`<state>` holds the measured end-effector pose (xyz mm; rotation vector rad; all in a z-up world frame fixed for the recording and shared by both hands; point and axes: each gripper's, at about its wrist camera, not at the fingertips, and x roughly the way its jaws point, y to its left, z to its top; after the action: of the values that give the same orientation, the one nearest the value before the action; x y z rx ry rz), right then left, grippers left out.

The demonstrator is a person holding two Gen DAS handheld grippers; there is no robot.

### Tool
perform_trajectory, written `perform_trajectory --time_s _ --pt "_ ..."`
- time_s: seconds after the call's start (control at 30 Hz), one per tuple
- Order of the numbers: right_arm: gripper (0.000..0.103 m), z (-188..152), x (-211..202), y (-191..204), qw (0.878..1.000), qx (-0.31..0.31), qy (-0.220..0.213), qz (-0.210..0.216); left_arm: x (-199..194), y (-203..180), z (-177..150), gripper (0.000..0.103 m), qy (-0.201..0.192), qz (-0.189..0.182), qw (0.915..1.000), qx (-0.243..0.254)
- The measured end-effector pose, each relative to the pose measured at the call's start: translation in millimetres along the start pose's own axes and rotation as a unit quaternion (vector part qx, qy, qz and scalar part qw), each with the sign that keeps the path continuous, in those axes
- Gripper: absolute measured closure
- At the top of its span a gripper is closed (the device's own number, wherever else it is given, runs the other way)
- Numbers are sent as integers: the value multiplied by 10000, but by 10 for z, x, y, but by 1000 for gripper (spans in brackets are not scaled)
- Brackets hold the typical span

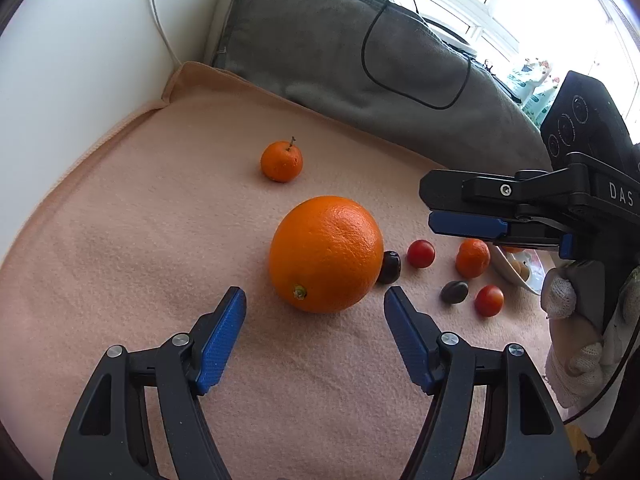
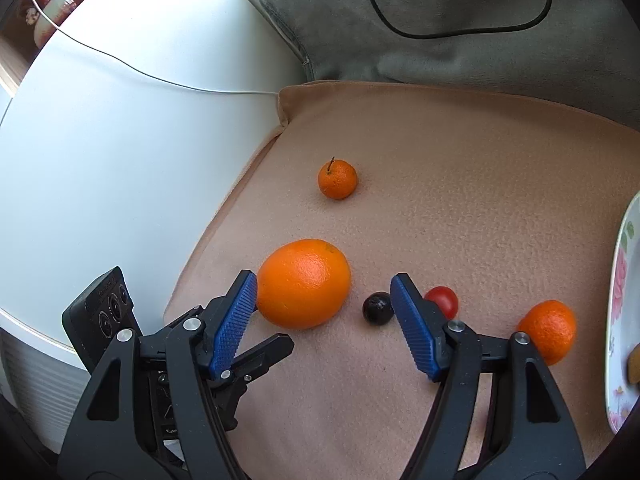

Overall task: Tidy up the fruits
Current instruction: 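Move the left tool back toward the large orange on the table, then grasp the large orange with the left tool and lift it toward the bowl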

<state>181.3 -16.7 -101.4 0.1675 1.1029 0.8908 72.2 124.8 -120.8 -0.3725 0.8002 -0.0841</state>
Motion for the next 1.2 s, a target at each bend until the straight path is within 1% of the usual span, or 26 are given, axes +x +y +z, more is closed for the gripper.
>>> perform_trajectory --time_s 0.13,0.23,0.5,0.77,0.97,1.2 --pt "31 49 164 34 9997 37 177 191 41 77 22 31 66 -108 9998 -180" --pt "31 78 286 65 9993 39 296 246 50 116 42 32 79 -158 9995 -272" --pt "31 78 475 84 9986 100 452 265 92 112 63 32 124 -180 9995 -240" --pt "31 61 522 52 9984 112 503 250 108 89 88 32 142 -197 9995 -186" --pt "33 64 557 58 9985 65 499 224 119 54 97 44 169 -320 9993 -118" --pt "33 54 536 83 9990 0 414 188 90 13 98 45 113 -271 9995 -148"
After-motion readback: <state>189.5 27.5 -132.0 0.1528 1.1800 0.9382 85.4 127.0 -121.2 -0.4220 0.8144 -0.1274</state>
